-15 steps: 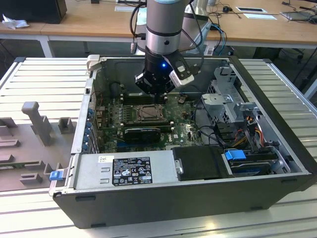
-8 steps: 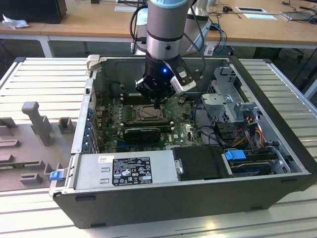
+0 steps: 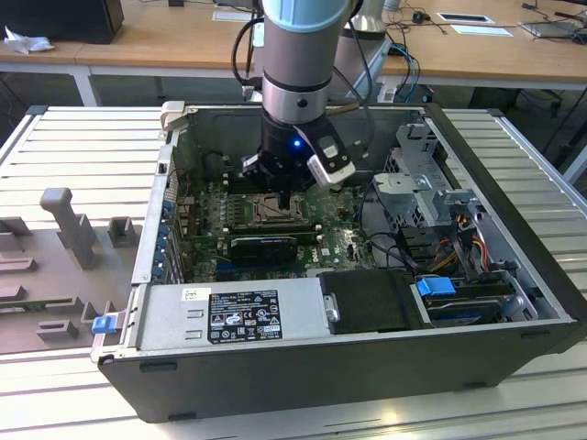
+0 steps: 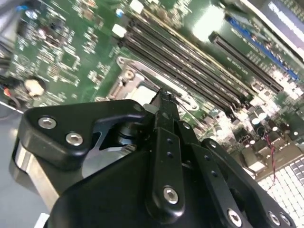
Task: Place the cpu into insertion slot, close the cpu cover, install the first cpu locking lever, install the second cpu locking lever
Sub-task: 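Install the second cpu locking lever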
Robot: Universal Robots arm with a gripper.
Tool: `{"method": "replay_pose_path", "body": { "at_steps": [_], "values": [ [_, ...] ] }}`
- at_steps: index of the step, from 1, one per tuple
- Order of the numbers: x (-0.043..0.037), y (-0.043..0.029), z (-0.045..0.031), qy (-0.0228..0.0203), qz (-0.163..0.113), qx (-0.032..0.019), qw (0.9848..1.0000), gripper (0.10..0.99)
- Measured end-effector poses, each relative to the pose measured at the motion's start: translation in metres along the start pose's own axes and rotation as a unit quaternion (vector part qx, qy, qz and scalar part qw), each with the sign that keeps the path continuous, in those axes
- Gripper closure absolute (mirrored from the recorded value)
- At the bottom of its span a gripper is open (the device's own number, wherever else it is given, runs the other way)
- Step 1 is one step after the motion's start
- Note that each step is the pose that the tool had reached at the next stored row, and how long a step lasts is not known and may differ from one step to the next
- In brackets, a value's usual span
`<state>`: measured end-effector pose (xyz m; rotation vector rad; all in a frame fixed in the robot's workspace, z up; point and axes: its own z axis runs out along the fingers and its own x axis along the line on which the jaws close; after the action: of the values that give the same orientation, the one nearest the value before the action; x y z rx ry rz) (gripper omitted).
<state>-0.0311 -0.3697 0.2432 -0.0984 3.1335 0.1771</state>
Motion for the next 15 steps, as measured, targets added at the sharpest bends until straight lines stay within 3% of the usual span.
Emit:
{"method": "replay_pose_path", "body": {
  "at_steps": [6, 10, 12, 15],
  "values": [
    [0.0173, -0.0015, 0.0089, 0.0, 0.0, -0.0015, 1.0, 0.98],
    [0.023, -0.0067, 0.0126, -0.0002, 0.0, -0.0054, 1.0, 0.98],
    [0.0267, -0.0091, 0.013, -0.0005, 0.0, -0.0102, 0.9999, 0.98],
    [0.0306, -0.0191, 0.0153, -0.0019, 0.0, -0.0314, 0.9995, 0.98]
  ]
}}
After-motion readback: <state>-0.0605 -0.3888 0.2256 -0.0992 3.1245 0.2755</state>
